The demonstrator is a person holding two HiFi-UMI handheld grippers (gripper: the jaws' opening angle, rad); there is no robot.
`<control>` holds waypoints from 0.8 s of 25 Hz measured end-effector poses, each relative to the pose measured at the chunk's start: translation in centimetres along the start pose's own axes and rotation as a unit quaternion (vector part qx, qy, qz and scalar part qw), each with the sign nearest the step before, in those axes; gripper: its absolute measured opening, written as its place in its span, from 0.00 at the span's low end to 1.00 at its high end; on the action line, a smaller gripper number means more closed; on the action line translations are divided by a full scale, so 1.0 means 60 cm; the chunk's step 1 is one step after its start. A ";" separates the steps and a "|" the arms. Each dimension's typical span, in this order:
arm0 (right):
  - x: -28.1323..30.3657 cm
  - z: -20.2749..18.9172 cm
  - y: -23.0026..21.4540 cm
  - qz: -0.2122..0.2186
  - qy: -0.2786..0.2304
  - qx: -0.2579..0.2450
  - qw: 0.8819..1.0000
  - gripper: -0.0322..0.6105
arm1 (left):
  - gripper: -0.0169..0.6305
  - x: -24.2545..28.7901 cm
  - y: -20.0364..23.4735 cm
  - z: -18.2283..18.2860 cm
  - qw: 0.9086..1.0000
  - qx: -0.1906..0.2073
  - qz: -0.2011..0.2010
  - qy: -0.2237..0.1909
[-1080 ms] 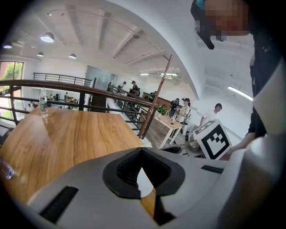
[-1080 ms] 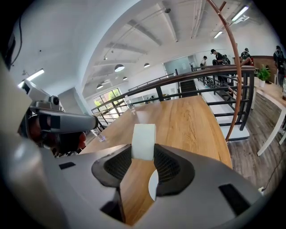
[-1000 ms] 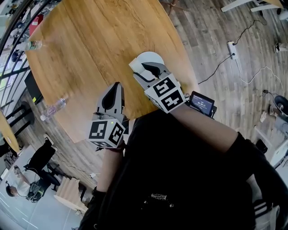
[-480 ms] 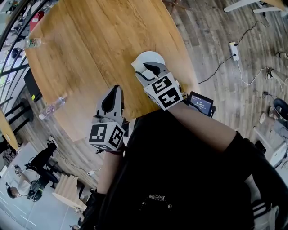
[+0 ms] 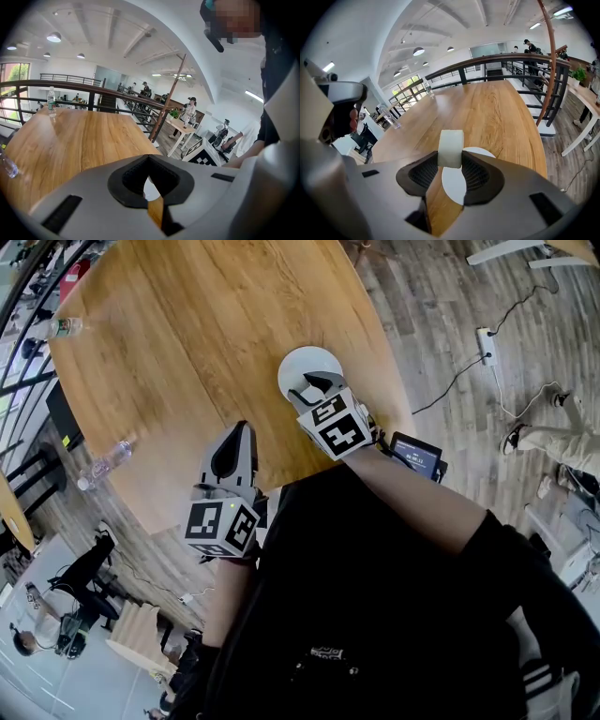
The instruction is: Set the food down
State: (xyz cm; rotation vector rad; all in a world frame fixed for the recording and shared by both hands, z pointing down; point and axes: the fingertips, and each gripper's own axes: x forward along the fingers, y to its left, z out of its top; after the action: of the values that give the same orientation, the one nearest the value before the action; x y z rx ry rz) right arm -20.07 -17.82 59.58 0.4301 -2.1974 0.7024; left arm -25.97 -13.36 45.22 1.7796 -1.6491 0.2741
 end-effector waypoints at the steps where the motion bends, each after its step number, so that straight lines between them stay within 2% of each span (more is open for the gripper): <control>1: 0.006 -0.005 -0.002 -0.002 0.006 -0.001 1.000 0.31 | 0.03 0.000 0.001 -0.002 1.000 -0.001 0.001 0.001; 9: 0.057 -0.046 -0.019 -0.023 0.052 -0.030 0.998 0.31 | 0.03 -0.008 0.004 -0.012 1.000 -0.005 0.009 0.008; 20: 0.088 -0.082 -0.033 -0.040 0.086 -0.054 0.994 0.31 | 0.03 -0.018 0.016 -0.013 1.000 -0.010 0.013 0.008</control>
State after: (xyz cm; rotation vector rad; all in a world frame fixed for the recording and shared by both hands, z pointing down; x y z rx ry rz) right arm -19.63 -16.80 66.99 0.3846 -2.0342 0.5531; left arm -26.85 -12.00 45.53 1.7391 -1.6589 0.2808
